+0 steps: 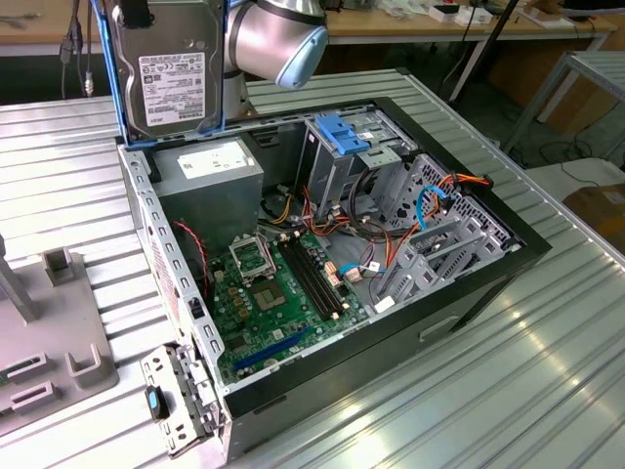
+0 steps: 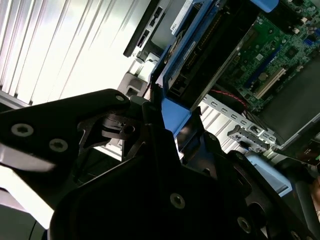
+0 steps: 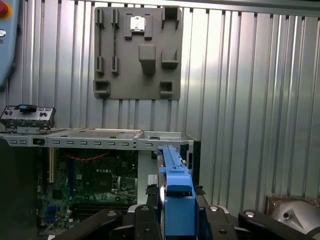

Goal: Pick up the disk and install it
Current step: 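Pick up the disk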

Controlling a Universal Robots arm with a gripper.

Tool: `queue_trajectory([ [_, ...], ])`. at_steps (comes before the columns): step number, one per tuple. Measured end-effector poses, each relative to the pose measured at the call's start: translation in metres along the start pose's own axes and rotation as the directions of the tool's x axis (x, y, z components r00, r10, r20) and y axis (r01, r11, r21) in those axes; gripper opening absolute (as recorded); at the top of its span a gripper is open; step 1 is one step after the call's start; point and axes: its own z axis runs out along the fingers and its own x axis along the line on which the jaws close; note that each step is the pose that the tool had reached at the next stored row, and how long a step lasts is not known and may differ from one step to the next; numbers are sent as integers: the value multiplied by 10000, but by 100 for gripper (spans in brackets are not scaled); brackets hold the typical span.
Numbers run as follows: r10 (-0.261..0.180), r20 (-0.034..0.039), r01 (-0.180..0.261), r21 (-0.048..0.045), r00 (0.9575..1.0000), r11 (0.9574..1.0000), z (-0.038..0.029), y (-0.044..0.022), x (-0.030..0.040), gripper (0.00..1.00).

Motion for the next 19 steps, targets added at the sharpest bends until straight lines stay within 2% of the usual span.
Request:
queue_trajectory([
  [5,1,1,-1,1,10000,10000,1,-48,3,36],
  [8,1,0,-1,0,10000,10000,3,-143,8,36],
  [13,1,0,-1,0,10000,10000,5,-211,11,36],
  [19,1,1,-1,0,10000,10000,8,-330,18,36],
])
